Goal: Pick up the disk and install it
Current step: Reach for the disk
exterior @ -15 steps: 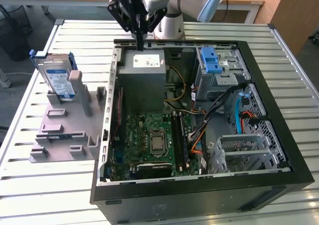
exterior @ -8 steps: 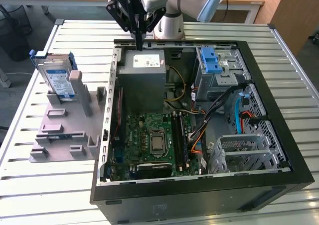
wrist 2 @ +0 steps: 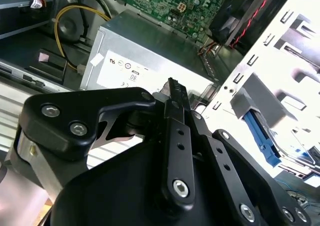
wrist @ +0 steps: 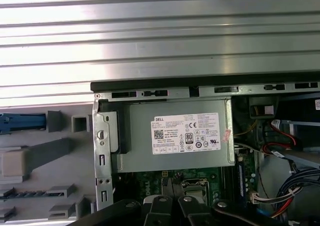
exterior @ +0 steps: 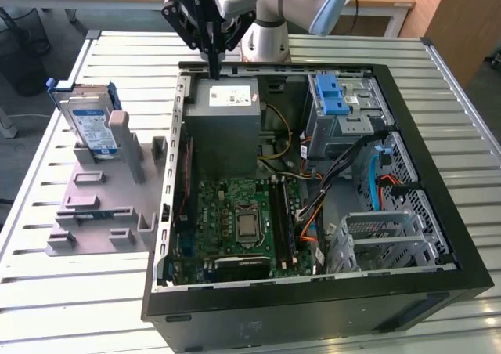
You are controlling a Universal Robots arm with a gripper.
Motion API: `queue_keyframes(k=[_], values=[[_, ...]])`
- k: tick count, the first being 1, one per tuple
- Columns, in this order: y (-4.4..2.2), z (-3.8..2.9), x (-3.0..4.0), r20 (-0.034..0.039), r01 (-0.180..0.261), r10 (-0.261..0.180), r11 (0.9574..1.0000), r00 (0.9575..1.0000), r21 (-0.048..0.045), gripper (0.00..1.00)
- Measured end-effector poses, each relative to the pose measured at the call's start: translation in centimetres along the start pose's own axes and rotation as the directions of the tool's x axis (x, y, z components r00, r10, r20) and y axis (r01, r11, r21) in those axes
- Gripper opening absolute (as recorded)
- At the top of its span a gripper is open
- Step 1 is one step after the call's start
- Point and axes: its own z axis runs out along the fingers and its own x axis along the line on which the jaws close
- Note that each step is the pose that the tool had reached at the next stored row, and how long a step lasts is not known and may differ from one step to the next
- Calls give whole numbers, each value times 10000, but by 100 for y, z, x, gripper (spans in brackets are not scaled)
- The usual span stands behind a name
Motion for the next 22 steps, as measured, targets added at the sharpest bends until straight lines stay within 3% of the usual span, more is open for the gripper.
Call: queue_keyframes(k=[15, 17, 20, 22], values=[[35, 0, 147, 0, 0, 0, 10000, 10000, 5, 11], [43, 0, 160, 4, 2, -2, 10000, 10000, 52, 11], [51, 1, 171, 17, 7, -7, 9998, 10000, 222, 11], [51, 2, 175, 18, 8, -9, 9997, 10000, 249, 11]])
